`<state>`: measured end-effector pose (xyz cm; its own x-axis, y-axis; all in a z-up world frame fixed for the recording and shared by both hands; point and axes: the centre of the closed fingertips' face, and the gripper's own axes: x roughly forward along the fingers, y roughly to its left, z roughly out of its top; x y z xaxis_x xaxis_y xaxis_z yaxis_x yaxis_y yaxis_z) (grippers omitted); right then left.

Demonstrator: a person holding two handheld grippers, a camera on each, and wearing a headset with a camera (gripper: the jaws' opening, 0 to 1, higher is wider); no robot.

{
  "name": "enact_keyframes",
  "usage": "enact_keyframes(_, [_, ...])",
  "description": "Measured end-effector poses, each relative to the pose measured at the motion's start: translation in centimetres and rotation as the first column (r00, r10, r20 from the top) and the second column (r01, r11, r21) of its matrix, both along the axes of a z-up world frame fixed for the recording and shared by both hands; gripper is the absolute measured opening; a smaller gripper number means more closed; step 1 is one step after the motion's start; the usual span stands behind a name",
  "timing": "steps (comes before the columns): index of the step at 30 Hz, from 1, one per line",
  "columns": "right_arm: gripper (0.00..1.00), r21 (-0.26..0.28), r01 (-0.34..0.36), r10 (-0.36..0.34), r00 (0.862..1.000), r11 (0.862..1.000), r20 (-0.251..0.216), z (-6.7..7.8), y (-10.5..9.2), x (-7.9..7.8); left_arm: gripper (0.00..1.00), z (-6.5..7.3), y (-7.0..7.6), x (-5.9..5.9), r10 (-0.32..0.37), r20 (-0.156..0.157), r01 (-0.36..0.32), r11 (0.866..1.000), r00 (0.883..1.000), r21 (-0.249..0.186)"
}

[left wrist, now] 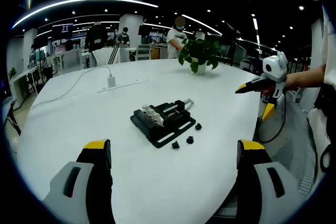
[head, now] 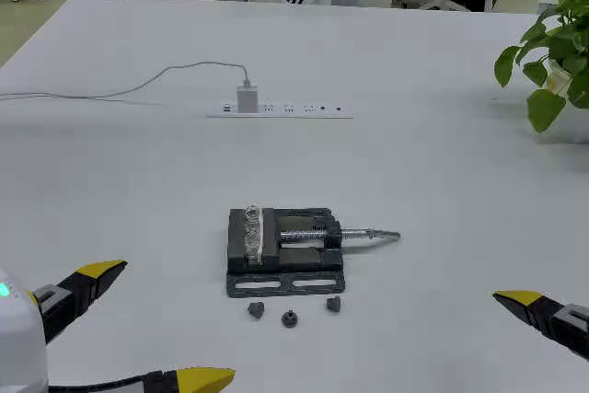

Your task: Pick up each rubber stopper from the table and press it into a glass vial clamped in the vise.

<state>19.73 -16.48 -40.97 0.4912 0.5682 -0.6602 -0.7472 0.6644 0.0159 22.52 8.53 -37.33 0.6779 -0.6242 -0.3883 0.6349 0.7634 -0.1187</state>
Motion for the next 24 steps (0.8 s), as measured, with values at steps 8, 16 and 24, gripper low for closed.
enact_keyframes(8, [0.99,-0.004,-0.003,0.003,1.000,1.000,-0.001,-0.25,0.11,0.33,0.99,-0.31,0.03,-0.07,-0.015,-0.012,0.015,1.000,1.000,0.006])
enact_keyframes(16, [0.99,-0.007,-0.018,0.018,1.000,1.000,0.001,-0.18,0.47,0.44,0.99,-0.48,-0.14,0.20,-0.031,-0.004,0.031,0.999,1.000,0.012])
enact_keyframes(24, [0.97,-0.015,-0.035,0.035,0.999,0.999,0.007,-0.15,0.90,0.81,0.99,-0.70,0.12,0.02,-0.044,-0.004,0.044,0.999,0.999,0.021])
